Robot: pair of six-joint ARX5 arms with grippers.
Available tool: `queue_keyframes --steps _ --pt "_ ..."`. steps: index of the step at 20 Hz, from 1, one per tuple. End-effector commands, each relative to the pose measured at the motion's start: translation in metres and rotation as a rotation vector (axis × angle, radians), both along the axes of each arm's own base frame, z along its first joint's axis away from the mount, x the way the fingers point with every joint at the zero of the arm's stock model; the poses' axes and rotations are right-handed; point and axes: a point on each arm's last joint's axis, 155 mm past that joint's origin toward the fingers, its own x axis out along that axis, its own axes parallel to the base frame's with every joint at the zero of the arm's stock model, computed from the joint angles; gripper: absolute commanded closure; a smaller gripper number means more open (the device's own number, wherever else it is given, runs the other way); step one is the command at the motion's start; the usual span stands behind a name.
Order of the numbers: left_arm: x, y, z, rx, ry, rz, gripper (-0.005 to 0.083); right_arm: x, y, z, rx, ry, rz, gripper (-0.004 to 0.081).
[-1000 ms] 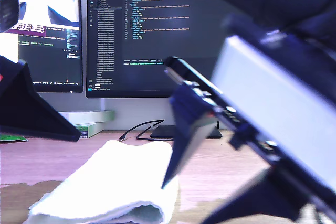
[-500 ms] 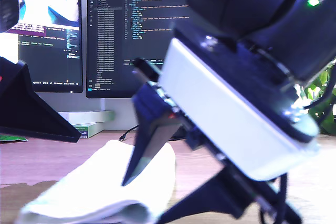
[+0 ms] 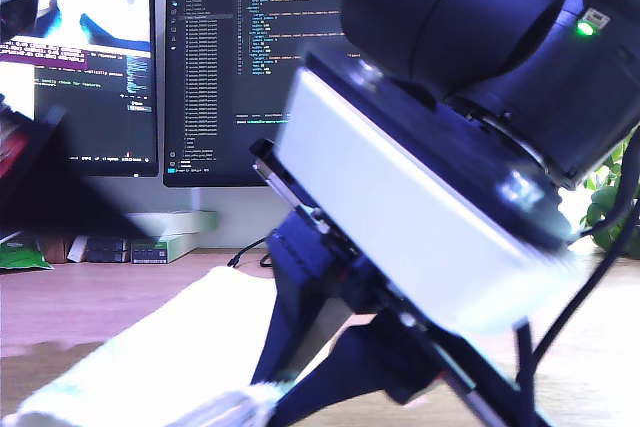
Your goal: Fold the tea towel to a neat square and place it to the right
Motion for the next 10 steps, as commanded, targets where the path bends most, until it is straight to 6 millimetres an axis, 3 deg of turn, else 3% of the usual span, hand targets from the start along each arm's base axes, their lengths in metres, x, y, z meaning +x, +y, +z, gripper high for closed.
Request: queue_keyframes --steps 1,3,7,10 --pt "0.011 0.000 -0.006 0.009 -0.028 0.006 0.0793 -0.020 -0.016 -0.028 -0.085 0.062 0.021 0.0781" --pt "0.021 0.000 -0.017 0.001 -0.016 -0.002 0.0793 -0.023 -0.014 -0.028 -0.084 0.066 0.027 0.0781" --pt "0.021 -0.001 -0.036 -0.084 0.120 -0.118 0.0793 -0.025 -0.013 -0.028 -0.082 0.081 0.014 0.0781" --pt "0.038 -0.002 -0.036 -0.122 0.157 -0.154 0.0793 -0.026 -0.013 -0.028 -0.079 0.090 0.015 0.0781"
